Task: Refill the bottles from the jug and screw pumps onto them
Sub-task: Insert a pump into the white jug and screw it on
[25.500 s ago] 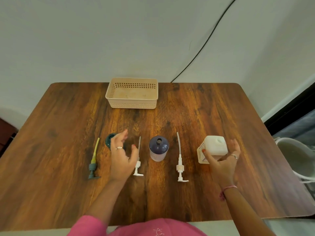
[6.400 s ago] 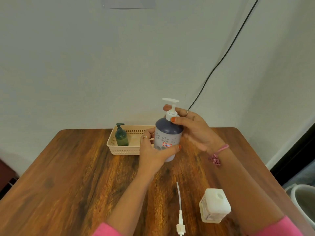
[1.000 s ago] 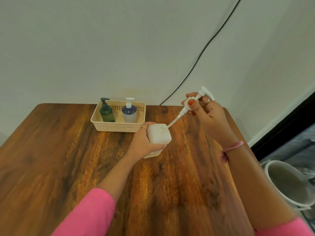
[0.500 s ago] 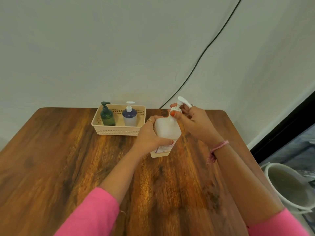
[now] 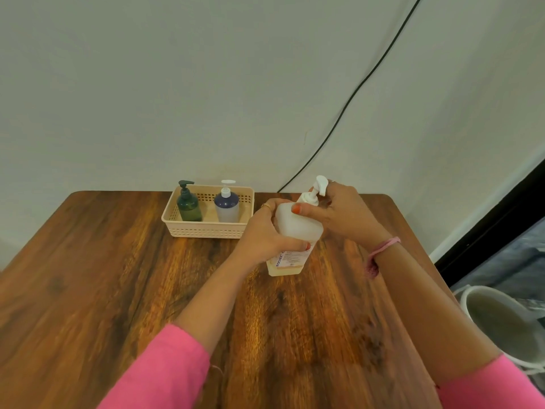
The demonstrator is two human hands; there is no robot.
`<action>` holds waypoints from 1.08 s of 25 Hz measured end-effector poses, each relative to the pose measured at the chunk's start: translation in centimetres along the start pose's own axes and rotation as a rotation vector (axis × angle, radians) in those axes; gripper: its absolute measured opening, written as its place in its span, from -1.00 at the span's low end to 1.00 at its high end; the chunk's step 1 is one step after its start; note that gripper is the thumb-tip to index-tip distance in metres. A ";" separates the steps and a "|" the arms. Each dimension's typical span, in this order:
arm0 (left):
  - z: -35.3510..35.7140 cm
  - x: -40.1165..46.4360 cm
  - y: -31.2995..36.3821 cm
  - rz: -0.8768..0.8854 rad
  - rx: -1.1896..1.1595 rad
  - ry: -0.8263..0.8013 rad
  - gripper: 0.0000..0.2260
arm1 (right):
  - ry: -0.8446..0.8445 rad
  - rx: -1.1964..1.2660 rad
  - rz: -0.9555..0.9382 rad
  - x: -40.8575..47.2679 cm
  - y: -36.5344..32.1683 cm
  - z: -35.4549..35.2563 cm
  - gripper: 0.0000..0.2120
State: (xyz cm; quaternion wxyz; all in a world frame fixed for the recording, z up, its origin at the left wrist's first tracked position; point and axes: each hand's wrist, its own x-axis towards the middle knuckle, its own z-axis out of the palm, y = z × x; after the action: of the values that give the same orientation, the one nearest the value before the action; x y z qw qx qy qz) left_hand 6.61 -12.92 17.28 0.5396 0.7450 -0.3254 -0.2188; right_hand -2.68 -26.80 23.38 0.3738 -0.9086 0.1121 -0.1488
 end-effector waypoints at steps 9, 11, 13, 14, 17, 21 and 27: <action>-0.2 -0.3 0.3 -0.006 -0.008 -0.005 -0.32 | -0.129 0.549 0.082 -1.2 1.0 -0.2 -0.62; -0.1 -0.5 0.3 -0.006 -0.022 -0.005 -0.33 | 0.020 0.441 0.071 -1.4 0.6 1.1 -0.54; -0.1 -0.7 0.4 -0.001 -0.029 -0.005 -0.34 | 0.009 0.425 0.074 -1.5 0.5 1.1 -0.50; -0.1 -0.8 0.4 0.001 -0.028 -0.005 -0.34 | -0.047 0.495 0.090 -1.6 0.5 0.7 -0.49; -0.1 -0.9 0.5 -0.001 -0.022 -0.005 -0.34 | -0.131 0.618 0.079 -1.6 0.7 -0.7 -0.51; -0.2 -0.9 0.9 -0.011 -0.050 -0.010 -0.36 | -0.095 0.572 -0.003 -1.6 0.9 -0.5 -0.62; -0.2 -1.0 1.1 -0.035 -0.062 -0.032 -0.36 | -0.143 0.540 -0.015 -1.3 0.4 -2.3 -0.65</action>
State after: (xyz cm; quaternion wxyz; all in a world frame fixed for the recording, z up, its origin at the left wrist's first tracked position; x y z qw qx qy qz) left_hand 5.78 -12.25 18.33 0.5532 0.7299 -0.3140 -0.2500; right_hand -4.71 -28.12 24.41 0.6081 -0.7852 0.0349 -0.1118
